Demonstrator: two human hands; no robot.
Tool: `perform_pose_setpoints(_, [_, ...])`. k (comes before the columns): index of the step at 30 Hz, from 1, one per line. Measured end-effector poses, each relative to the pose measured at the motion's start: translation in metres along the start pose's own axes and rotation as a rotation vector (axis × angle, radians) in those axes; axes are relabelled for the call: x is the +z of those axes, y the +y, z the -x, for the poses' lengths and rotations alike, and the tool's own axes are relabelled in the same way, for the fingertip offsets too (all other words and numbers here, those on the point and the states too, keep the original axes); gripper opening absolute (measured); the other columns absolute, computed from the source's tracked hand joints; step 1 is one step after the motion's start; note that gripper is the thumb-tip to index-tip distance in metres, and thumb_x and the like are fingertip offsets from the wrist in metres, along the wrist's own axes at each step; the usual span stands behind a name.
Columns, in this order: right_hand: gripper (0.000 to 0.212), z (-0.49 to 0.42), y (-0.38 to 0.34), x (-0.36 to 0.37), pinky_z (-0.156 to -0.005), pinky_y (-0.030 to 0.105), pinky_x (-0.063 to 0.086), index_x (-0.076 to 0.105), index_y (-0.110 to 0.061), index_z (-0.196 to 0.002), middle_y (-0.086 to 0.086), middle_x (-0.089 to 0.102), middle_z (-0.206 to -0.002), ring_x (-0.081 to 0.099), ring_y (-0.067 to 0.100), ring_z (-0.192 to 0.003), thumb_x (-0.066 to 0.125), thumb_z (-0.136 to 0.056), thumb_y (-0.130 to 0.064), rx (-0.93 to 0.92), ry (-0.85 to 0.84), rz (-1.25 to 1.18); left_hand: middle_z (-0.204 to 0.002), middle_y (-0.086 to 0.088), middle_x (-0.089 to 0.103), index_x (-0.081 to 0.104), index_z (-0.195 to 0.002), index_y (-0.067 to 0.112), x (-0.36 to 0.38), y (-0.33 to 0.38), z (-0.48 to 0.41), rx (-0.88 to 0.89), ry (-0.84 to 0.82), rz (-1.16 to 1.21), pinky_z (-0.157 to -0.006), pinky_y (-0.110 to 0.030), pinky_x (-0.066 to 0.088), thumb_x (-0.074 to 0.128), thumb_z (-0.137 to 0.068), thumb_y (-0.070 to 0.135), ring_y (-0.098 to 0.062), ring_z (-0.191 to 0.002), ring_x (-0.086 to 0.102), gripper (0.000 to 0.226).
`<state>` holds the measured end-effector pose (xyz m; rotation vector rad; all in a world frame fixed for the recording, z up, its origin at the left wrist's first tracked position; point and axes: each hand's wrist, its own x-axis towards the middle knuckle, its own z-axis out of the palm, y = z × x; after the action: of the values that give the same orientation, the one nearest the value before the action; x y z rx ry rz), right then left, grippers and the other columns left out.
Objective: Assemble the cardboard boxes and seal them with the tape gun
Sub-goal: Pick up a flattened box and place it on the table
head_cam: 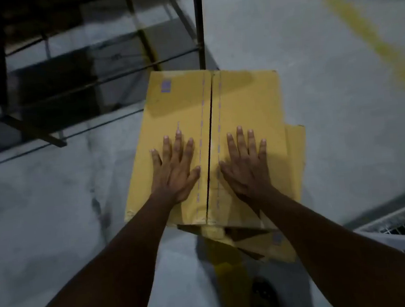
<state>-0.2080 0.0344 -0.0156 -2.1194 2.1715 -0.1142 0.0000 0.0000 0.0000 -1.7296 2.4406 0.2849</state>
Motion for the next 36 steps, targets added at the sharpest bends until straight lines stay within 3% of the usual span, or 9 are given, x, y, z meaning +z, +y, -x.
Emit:
perform_pose_setpoints(4, [0.075,-0.008,0.021,0.010,-0.117,0.063,0.005,0.013,-0.019,-0.157,0.014,0.005,-0.165,0.004,0.040,-0.150,0.014,-0.096,-0.061,0.094,-0.029,0.049,-0.161,-0.003,-0.029,-0.017,-0.153,0.037,0.015,-0.024,-0.011,-0.041,0.009,0.006,-0.119,-0.059,-0.005,0.002,-0.089,0.067,-0.032,-0.149,-0.022,0.073])
perform_pose_setpoints(9, [0.074,-0.006,0.040,0.010,-0.112,0.071,0.014,0.020,-0.016,-0.156,0.018,0.012,-0.163,0.014,0.055,-0.143,0.026,-0.096,-0.059,0.328,0.037,0.011,-0.162,0.003,-0.024,-0.012,-0.151,0.047,0.006,-0.053,-0.019,-0.283,0.008,0.105,-0.108,-0.074,0.008,0.024,-0.091,0.075,-0.047,-0.146,-0.011,0.076])
perform_pose_setpoints(13, [0.078,-0.009,0.033,-0.002,-0.095,0.056,0.037,0.018,-0.029,-0.155,0.006,0.011,-0.165,0.039,0.053,-0.123,0.034,-0.090,-0.070,0.494,-0.031,-0.023,-0.162,0.007,-0.021,-0.003,-0.155,0.041,-0.004,-0.046,-0.010,-0.226,0.011,0.149,-0.099,-0.060,0.038,0.036,-0.090,0.071,-0.046,-0.135,0.019,0.081])
perform_pose_setpoints(19, [0.079,-0.001,0.025,-0.044,-0.098,0.057,0.031,0.030,-0.042,-0.149,-0.006,0.014,-0.163,0.031,0.050,-0.129,0.051,-0.079,-0.073,0.609,-0.043,-0.189,-0.165,0.009,-0.001,0.017,-0.154,0.040,-0.044,-0.025,0.026,-0.197,0.068,0.164,-0.091,-0.052,0.047,0.041,-0.090,0.068,-0.041,-0.129,0.027,0.074])
perform_pose_setpoints(25, [0.073,0.038,0.024,-0.162,-0.098,0.054,0.033,0.046,-0.041,-0.141,-0.008,0.024,-0.161,0.035,0.044,-0.128,0.058,-0.076,-0.071,0.589,0.077,-0.250,-0.165,0.010,0.006,0.024,-0.152,0.039,-0.155,0.007,0.075,-0.204,0.066,0.194,-0.092,-0.050,0.047,0.036,-0.084,0.071,-0.042,-0.131,0.028,0.076])
perform_pose_setpoints(36, [0.065,0.176,0.047,-0.481,-0.102,0.052,0.027,0.049,-0.041,-0.139,-0.011,0.024,-0.160,0.032,0.041,-0.129,0.057,-0.080,-0.066,0.707,0.315,-0.330,-0.164,0.008,0.013,0.036,-0.150,0.036,-0.440,0.125,0.214,-0.026,0.321,0.164,-0.088,-0.048,0.048,0.047,-0.088,0.064,-0.046,-0.127,0.037,0.069])
